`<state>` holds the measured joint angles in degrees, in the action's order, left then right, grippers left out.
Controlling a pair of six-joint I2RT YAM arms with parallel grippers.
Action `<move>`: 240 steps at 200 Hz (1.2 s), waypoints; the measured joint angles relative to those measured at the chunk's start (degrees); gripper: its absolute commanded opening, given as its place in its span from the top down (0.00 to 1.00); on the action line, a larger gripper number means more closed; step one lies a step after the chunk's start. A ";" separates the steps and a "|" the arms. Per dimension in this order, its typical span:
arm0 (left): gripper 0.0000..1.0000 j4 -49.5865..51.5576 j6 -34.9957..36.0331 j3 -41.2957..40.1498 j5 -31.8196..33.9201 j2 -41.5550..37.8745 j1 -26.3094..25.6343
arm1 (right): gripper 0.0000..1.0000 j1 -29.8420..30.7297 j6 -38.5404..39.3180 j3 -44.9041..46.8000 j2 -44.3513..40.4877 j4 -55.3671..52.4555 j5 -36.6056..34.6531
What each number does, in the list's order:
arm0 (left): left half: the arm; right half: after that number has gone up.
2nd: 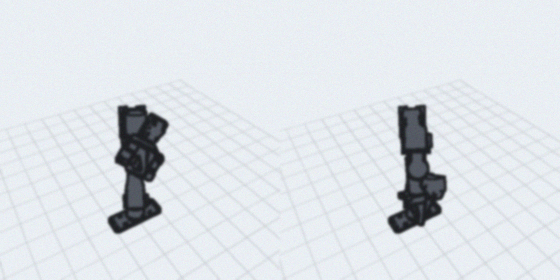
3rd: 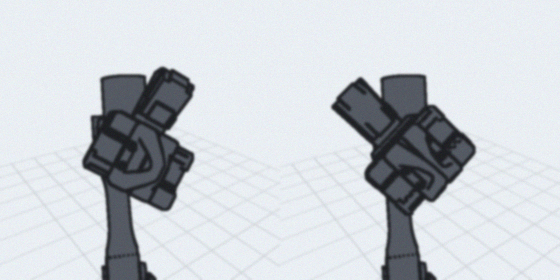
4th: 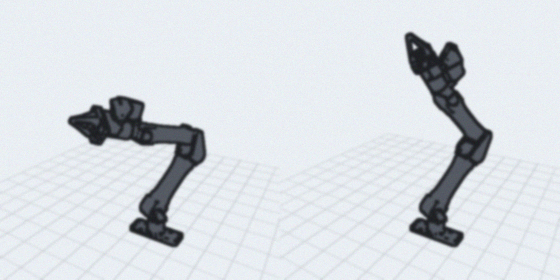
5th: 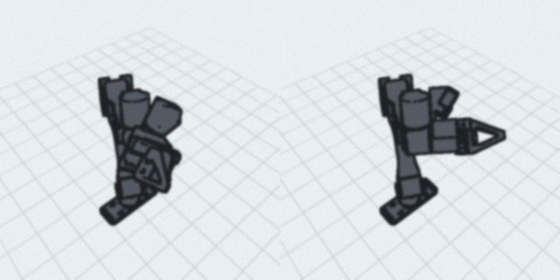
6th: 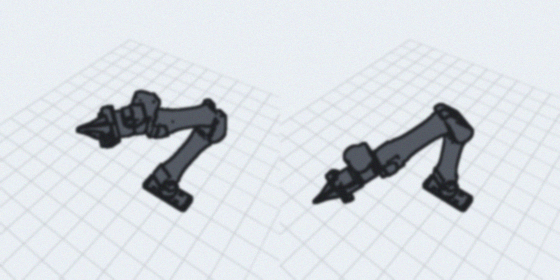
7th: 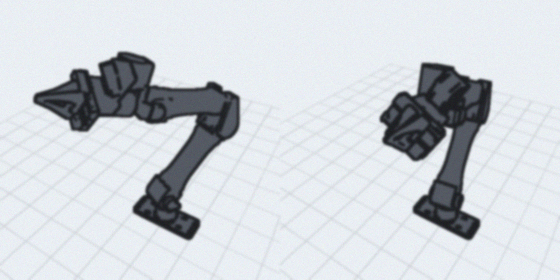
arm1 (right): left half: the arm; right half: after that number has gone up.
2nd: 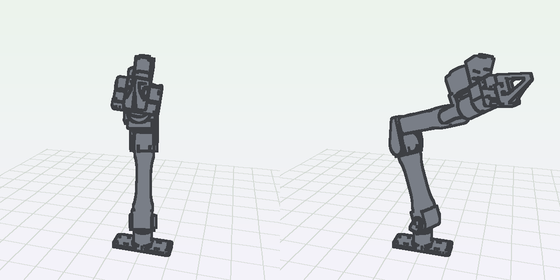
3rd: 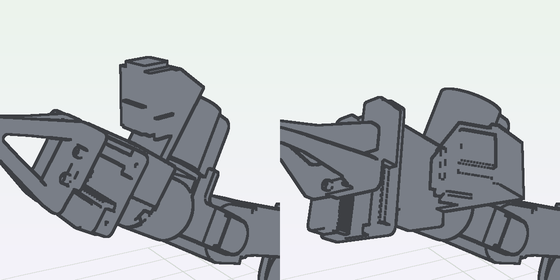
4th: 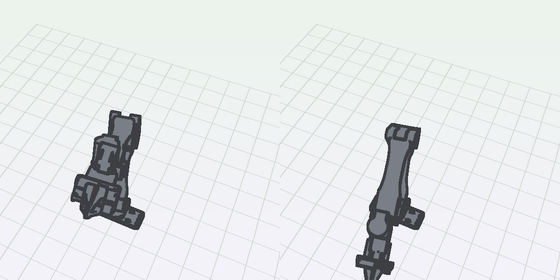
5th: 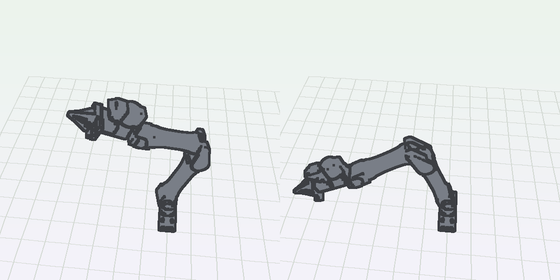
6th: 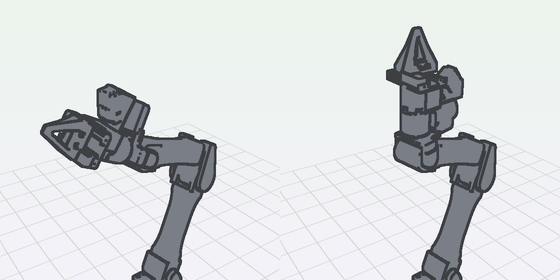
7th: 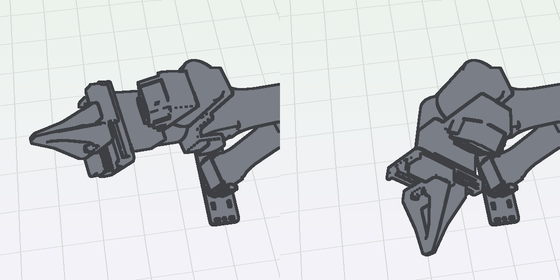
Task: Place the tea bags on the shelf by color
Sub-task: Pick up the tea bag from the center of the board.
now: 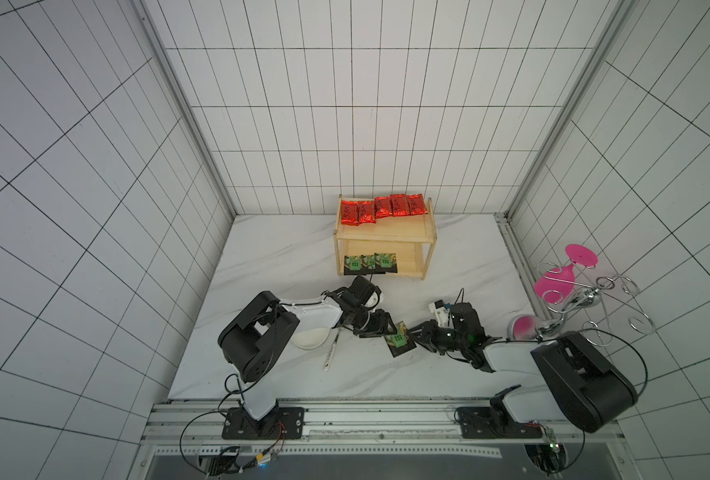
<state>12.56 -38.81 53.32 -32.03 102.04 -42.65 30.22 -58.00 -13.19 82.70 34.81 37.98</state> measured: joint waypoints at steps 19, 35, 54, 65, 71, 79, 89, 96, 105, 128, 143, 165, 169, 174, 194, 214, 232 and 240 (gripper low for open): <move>0.39 0.50 0.04 -0.42 0.57 -1.05 -0.04 | 0.73 -0.02 -0.83 0.09 1.64 2.23 0.83; 0.39 1.90 0.07 -0.68 1.92 -3.82 -0.02 | 0.73 -0.15 -0.83 0.09 1.68 2.62 1.05; 0.39 2.14 0.07 -0.63 3.06 -7.37 -0.04 | 0.72 -0.24 -0.96 0.22 1.33 2.64 1.05; 0.40 1.97 0.04 -0.35 3.48 -8.15 -0.26 | 0.72 -0.24 -0.98 0.50 0.50 2.45 0.98; 0.40 1.60 0.00 -0.15 3.61 -8.15 -0.59 | 0.72 -0.24 -0.98 0.70 -0.20 2.12 0.90; 0.40 1.01 -0.20 -0.09 3.63 -7.85 -1.18 | 0.72 -0.22 -0.98 0.87 -1.29 1.44 0.79; 0.41 0.02 -0.48 -0.07 3.45 -6.99 -1.92 | 0.72 -0.24 -0.98 1.03 -3.08 0.57 0.59; 0.42 -0.72 -0.70 0.04 3.26 -5.97 -2.34 | 0.72 -0.24 -0.96 1.03 -4.44 -0.20 0.44; 0.42 -1.64 -0.85 0.20 2.97 -4.33 -2.80 | 0.71 -0.24 -0.90 1.03 -6.29 -1.33 0.20; 0.43 -3.23 -1.31 0.26 2.32 0.22 -3.04 | 0.67 -0.26 0.11 1.03 -12.33 -6.05 -0.68; 0.44 -4.55 -1.70 0.26 1.46 1.66 -2.89 | 0.64 -0.33 1.29 1.03 -15.65 -9.60 -1.42; 0.45 -6.84 -2.14 -0.92 1.40 1.62 -2.36 | 0.56 -1.25 3.69 1.03 -18.53 -14.82 -2.64; 0.44 -7.43 -2.29 -1.33 1.11 1.51 -2.21 | 0.55 -1.42 3.98 1.03 -18.60 -15.52 -2.84; 0.45 -8.11 -2.38 -1.79 0.94 1.33 -2.01 | 0.54 -1.60 4.55 1.03 -18.62 -16.24 -3.06; 0.45 -10.03 -2.93 -3.45 0.48 0.68 -1.29 | 0.54 -1.86 5.49 1.03 -16.50 -17.35 -3.15; 0.45 -11.54 -3.48 -4.22 0.07 0.61 -1.05 | 0.60 -1.81 4.55 1.05 -10.43 -13.55 -1.51; 0.45 -12.22 -3.87 -4.48 0.02 0.61 -1.01 | 0.68 -0.98 2.32 1.05 -4.90 -5.99 0.44; 0.45 -12.50 -3.91 -4.59 0.02 0.61 -1.01 | 0.71 -0.55 1.20 1.05 -2.56 -2.69 0.98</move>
<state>0.05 -42.72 48.73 -32.01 102.65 -43.66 29.67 -56.80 -12.14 80.14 32.12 38.96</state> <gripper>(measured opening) 0.547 0.339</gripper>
